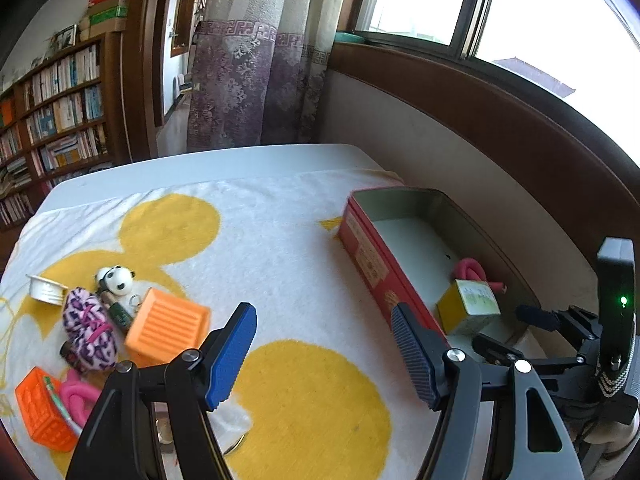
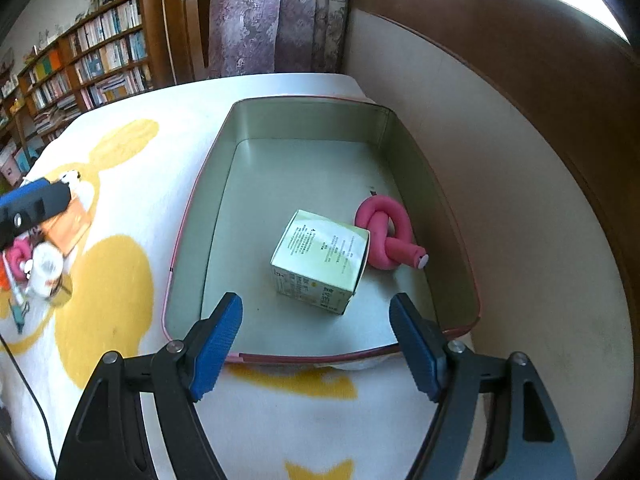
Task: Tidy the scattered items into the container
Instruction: 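Withdraw both grippers from the tin back toward the scattered items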
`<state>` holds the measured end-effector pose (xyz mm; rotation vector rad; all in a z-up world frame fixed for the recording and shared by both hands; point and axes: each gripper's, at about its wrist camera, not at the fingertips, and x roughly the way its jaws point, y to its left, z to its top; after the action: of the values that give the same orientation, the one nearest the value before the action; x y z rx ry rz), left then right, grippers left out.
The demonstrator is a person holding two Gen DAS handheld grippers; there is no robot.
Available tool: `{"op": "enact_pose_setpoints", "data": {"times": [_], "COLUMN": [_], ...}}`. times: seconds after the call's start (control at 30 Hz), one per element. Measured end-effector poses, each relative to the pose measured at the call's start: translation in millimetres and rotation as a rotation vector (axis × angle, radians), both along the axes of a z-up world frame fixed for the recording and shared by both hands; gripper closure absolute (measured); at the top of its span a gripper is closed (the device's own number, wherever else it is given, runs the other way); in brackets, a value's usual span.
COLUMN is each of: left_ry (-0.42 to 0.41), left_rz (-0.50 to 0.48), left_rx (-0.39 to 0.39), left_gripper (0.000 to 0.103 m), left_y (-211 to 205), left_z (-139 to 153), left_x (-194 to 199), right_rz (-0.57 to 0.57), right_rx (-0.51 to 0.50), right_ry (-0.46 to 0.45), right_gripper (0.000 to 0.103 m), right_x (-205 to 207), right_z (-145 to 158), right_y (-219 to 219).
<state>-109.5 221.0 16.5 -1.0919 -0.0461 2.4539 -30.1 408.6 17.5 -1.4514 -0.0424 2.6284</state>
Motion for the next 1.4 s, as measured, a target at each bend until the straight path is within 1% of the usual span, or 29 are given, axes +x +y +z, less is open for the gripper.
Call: {"op": "enact_pose_setpoints", "data": {"times": [0.17,0.33,0.43,0.53,0.57,0.6,0.63,0.67,0.7,0.77,0.87,1.03,1.1,1.2,1.4], "left_ry": [-0.001,0.017,0.026,0.038,0.044,0.051,0.059,0.071,0.084,0.093,0.071,0.004,-0.02,-0.038,-0.06], "left_rz": [0.014,0.035,0.07,0.119,0.14,0.162,0.188,0.217,0.246,0.298,0.354,0.426,0.435,0.421,0.381], "left_rx": [0.008,0.015,0.013,0.012,0.006,-0.001,-0.008,-0.012,-0.017,-0.035,-0.043,-0.048,-0.049,-0.057,-0.105], "left_gripper": [0.032,0.032,0.032,0.031,0.031,0.03,0.021,0.017,0.015,0.015,0.015,0.015,0.015,0.015,0.015], "left_y": [-16.6,-46.1,-71.6,-100.7,-111.1,-120.7,-132.5,-145.0,-157.4,-178.1,-205.1,-237.2,-241.5,-238.6,-227.8], "left_z": [1.1,5.0,6.0,7.2,7.4,7.5,7.6,7.3,6.4,3.3,-6.8,-33.6,-42.7,-51.2,-65.6], "left_x": [9.8,25.5,35.4,42.4,44.8,46.8,48.8,51.0,53.2,54.7,54.8,49.2,46.5,44.6,38.7], "right_rz": [-0.019,-0.048,-0.059,-0.038,-0.027,-0.012,0.013,0.043,0.068,0.125,0.18,0.191,0.167,0.137,0.123], "right_rx": [0.024,0.041,0.03,-0.02,-0.04,-0.064,-0.097,-0.132,-0.16,-0.214,-0.26,-0.316,-0.335,-0.356,-0.36], "right_ry": [0.004,0.026,0.084,0.2,0.226,0.25,0.274,0.289,0.295,0.286,0.245,0.216,0.208,0.194,0.182], "right_gripper": [0.024,0.024,0.023,0.023,0.023,0.023,0.022,0.022,0.022,0.022,0.022,0.022,0.022,0.022,0.022], "right_x": [33.6,67.0,76.4,84.9,86.1,87.2,86.1,83.8,79.2,70.1,55.6,48.2,47.0,38.4,36.0], "right_z": [4.5,7.2,16.5,35.6,38.0,40.0,43.1,44.3,43.4,37.3,22.2,1.7,-4.5,-12.8,-14.6], "right_y": [-5.0,-8.0,-16.9,-36.9,-43.5,-50.3,-60.4,-70.9,-80.0,-101.2,-129.1,-150.5,-149.9,-156.4,-153.3]}}
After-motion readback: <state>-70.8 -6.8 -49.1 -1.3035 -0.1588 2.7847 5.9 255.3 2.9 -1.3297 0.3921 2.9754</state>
